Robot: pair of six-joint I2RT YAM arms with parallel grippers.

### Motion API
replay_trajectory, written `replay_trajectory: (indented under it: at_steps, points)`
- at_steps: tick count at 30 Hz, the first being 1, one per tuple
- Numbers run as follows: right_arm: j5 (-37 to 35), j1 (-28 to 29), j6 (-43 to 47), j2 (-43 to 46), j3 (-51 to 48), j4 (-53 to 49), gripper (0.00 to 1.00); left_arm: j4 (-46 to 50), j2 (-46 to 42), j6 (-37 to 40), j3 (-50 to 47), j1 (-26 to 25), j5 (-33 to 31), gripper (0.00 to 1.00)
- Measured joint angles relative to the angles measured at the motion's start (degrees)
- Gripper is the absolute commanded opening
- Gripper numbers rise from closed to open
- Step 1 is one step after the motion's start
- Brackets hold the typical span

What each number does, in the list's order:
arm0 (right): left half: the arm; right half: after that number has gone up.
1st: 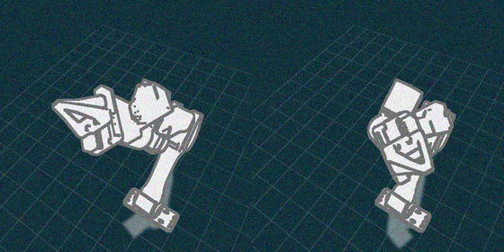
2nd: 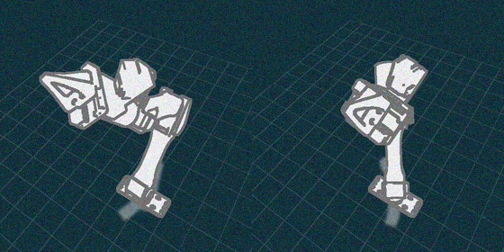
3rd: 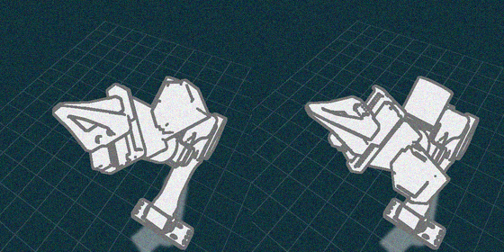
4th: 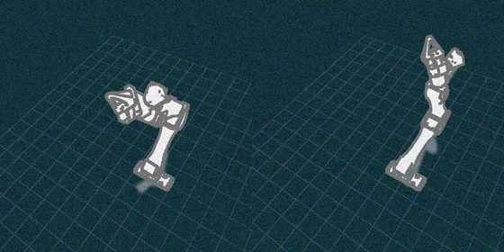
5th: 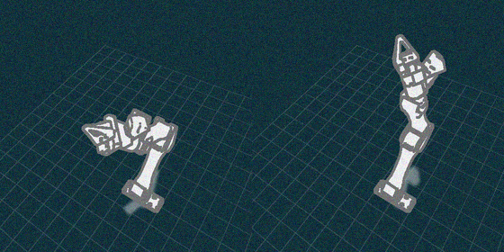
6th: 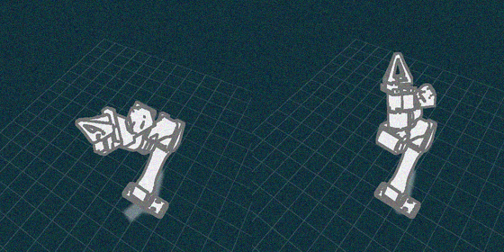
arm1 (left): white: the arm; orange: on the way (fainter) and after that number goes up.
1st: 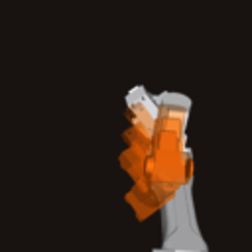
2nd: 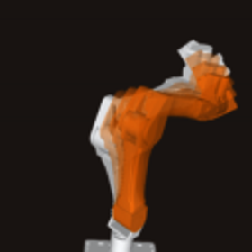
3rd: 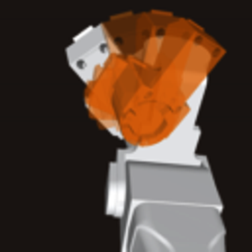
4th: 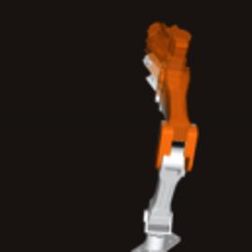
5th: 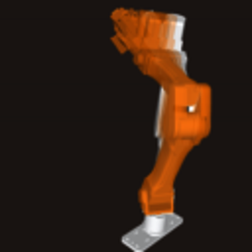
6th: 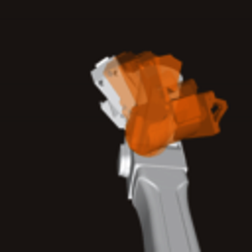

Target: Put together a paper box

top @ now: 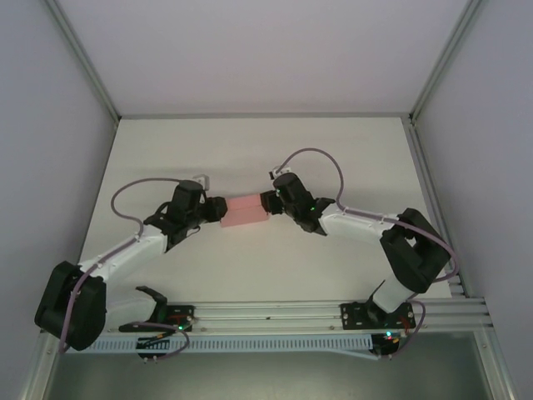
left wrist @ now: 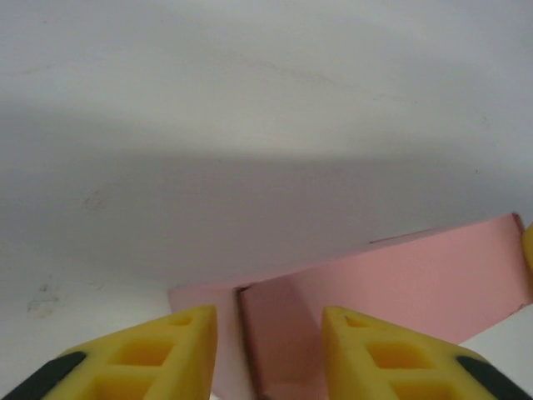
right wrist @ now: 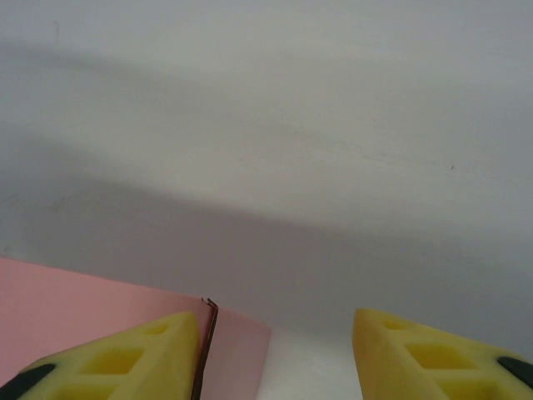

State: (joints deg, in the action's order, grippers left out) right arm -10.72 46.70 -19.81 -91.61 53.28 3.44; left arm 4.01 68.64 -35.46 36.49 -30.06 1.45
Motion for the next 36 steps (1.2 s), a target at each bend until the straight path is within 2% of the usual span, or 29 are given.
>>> replay_trajectory:
  at_steps: [1, 3, 4, 5, 6, 11, 16, 19, 24, 29, 31, 36]
  points:
    - [0.0, 0.2, -0.1, 0.0, 1.1, -2.3, 0.65, 1.6, 0.3, 0.3, 1.3, -0.2, -0.2, 0.52]
    - [0.0, 0.5, 0.2, 0.0, 3.5, -6.7, 0.7, 4.5, 0.4, 1.0, 3.9, -0.4, -0.7, 0.61]
    - [0.0, 0.5, 0.2, 0.0, 4.3, -8.0, 0.75, 5.5, 0.3, 1.4, 5.0, -0.4, -1.1, 0.69]
    - [0.1, 0.5, 0.6, 0.0, 5.3, -9.2, 0.81, 6.4, 0.3, 1.9, 6.2, -0.4, -1.7, 0.84]
    - [0.6, 0.5, 1.3, 0.1, 6.1, -9.8, 0.98, 7.7, 0.1, 2.2, 7.5, -0.4, -2.4, 0.99]
    - [7.1, -0.5, 11.2, 1.9, 7.6, -10.3, 1.0, 14.5, -2.3, 2.7, 13.5, 0.1, -8.2, 1.0]
    - [17.6, -0.9, 31.0, 1.9, 9.5, -13.5, 1.0, 19.6, -6.0, 2.7, 16.6, 4.8, -13.8, 1.0]
    - [21.6, -0.9, 43.3, -1.7, 15.4, -19.2, 1.0, 21.6, -8.2, 2.7, 16.3, 8.4, -15.5, 1.0]
    - [23.7, -0.8, 55.9, -10.8, 25.7, -25.6, 1.0, 23.1, -11.7, 2.7, 14.1, 12.3, -16.7, 1.0]
    - [22.7, -0.3, 62.2, -18.3, 32.2, -30.8, 1.0, 24.4, -12.7, 2.9, 12.5, 13.8, -16.9, 1.0]
    - [22.4, 0.0, 64.0, -20.5, 34.3, -33.3, 0.95, 24.8, -12.7, 2.9, 12.1, 14.0, -16.9, 1.0]
    - [20.8, 0.5, 66.2, -24.0, 38.0, -37.0, 0.72, 25.0, -12.7, 3.0, 12.0, 14.0, -16.9, 1.0]
